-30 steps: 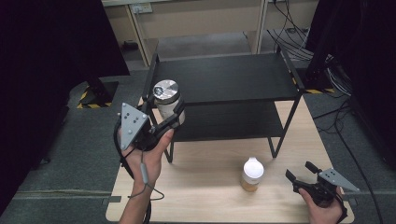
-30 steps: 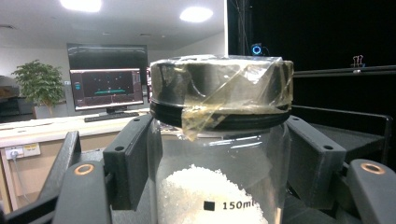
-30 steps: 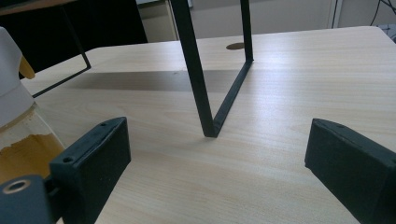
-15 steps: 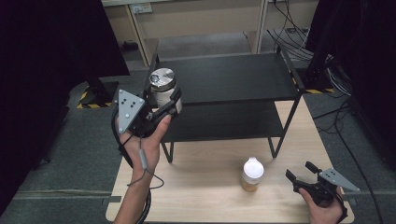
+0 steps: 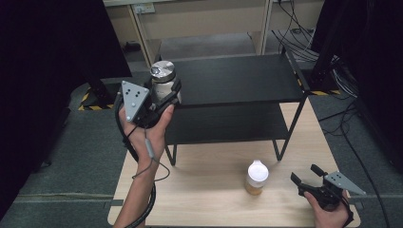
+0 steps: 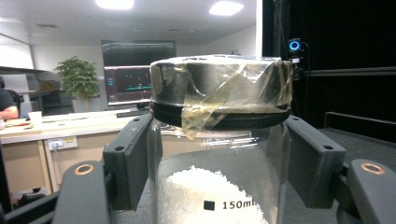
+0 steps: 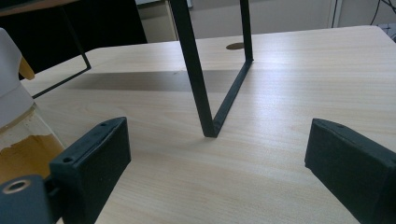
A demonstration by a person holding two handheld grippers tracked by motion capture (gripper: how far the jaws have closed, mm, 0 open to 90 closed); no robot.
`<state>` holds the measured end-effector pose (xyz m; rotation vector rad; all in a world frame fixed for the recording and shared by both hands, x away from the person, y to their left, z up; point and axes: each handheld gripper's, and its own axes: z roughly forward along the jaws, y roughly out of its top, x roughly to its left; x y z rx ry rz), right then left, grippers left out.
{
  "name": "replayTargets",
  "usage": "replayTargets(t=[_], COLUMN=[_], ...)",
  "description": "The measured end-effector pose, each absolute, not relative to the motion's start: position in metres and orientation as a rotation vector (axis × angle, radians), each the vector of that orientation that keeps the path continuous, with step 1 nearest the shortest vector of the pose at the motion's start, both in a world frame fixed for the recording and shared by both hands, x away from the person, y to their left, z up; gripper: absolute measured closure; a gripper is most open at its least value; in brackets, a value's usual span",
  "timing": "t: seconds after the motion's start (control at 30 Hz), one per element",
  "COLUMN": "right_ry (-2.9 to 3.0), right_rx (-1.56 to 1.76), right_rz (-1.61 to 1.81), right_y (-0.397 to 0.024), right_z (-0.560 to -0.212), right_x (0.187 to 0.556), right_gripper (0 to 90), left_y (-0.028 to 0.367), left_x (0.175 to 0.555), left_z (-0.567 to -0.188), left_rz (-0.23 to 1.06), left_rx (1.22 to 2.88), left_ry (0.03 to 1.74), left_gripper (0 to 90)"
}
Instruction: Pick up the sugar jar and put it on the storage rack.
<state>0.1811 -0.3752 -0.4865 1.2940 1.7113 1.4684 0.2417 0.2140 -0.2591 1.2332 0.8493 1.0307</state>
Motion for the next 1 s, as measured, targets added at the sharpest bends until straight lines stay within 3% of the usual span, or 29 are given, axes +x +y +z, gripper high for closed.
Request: replayTargets(t=[0.9, 1.0], right_ry=[1.718, 1.718], right_rx=[1.294, 1.295], right_rz=[1.471, 1.472], right_y=[-0.376, -0.376], right_z=[-0.486, -0.486], right_x=[0.182, 0.182], right_gripper=[7.0, 6.9], left_y=[0.211, 0.213], left_x=[0.258, 0.257], left_z=[-0.258, -0.257], left_rz=[0.997, 0.991], left_rx=[1.23, 1.215], left_ry=[0.91, 0.9], left_gripper=[30.5, 24.9])
